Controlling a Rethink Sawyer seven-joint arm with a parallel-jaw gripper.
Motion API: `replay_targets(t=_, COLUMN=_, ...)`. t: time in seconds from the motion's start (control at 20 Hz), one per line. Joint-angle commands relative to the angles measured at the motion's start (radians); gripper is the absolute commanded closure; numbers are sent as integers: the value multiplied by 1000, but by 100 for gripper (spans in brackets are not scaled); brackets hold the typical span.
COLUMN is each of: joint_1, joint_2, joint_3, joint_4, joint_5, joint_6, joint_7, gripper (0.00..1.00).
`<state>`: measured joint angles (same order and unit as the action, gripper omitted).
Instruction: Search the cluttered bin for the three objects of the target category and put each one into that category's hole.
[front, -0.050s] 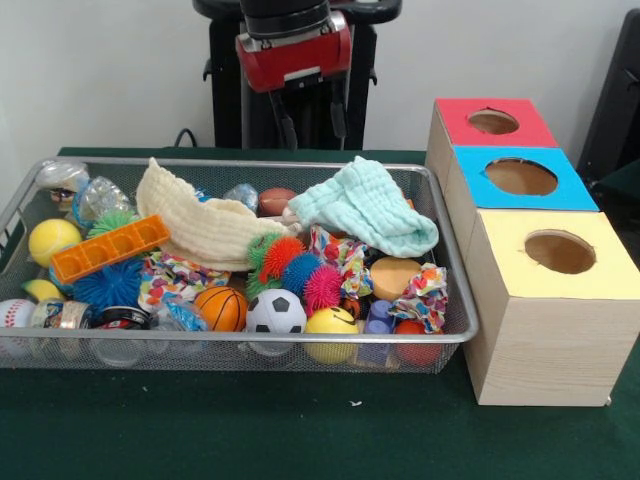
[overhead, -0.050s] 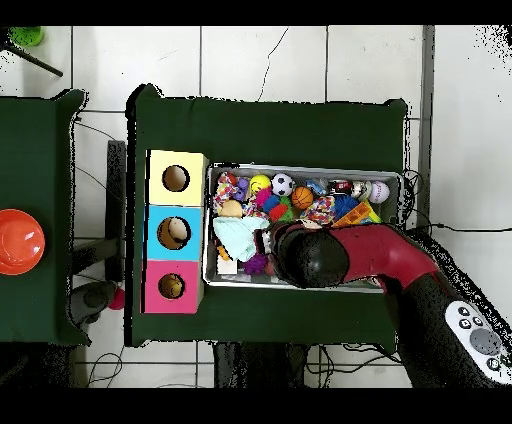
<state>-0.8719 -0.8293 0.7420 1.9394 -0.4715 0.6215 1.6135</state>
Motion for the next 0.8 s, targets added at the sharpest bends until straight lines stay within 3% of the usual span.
replay_targets(t=0.05, joint_1=8, joint_2=-12, joint_3=11, joint_4=-98, joint_5=-151, joint_6=59, joint_7=-220, gripper=0)
replay_targets(t=0.3, joint_1=26, joint_2=21, joint_3=-21, joint_4=-122, joint_5=-265, joint_6=38, joint_7=-213, gripper=0)
replay_targets(t=0.45, joint_1=61, joint_2=27, joint_3=-54, joint_4=-149, joint_5=-380, joint_6=19, joint_7=-192, gripper=0)
replay_targets(t=0.8, joint_1=70, joint_2=82, joint_3=-80, joint_4=-173, joint_5=-467, joint_6=-14, joint_7=-130, gripper=0)
